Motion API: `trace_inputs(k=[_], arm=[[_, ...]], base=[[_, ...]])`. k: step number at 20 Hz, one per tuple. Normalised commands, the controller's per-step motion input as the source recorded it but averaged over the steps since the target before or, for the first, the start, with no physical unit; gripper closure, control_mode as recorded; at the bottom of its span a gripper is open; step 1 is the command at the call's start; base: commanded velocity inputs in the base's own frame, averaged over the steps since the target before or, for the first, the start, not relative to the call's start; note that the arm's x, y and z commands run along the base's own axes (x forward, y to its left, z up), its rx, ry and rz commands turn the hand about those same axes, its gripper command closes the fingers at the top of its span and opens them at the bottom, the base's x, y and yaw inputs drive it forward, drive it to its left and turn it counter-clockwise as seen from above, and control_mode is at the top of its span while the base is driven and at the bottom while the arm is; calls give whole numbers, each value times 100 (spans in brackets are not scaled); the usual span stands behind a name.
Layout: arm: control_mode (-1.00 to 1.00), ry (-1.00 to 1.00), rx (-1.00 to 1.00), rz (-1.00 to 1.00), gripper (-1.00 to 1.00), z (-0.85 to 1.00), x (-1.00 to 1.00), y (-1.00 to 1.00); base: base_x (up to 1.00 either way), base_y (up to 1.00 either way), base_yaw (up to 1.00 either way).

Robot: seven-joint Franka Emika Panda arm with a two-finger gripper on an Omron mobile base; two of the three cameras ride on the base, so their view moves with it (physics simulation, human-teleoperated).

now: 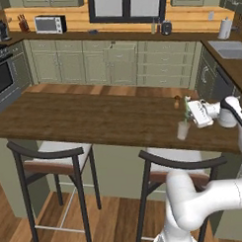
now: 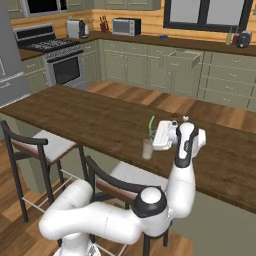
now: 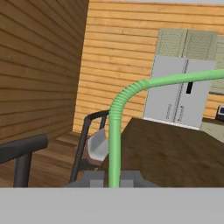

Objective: Take a straw from the drawer in front and place it inside the glass cup on the dining counter.

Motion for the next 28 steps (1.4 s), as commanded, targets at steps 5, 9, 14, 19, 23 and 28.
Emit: trace_inputs(k=[5, 9, 14, 19, 23, 28], arm=[[-100, -1, 0, 0, 100, 0, -40, 0], [-100, 0, 0, 0, 100, -2, -1, 17], [-100, 0, 0, 0, 100, -8, 14, 21], [-100, 0, 0, 0, 100, -5, 1, 4], [-100, 0, 0, 0, 100, -2, 0, 0], [-100, 0, 0, 0, 100, -5, 0, 0]], base=[[0, 0, 0], [0, 0, 0], [0, 0, 0], [0, 0, 0], [0, 0, 0], [0, 0, 0]])
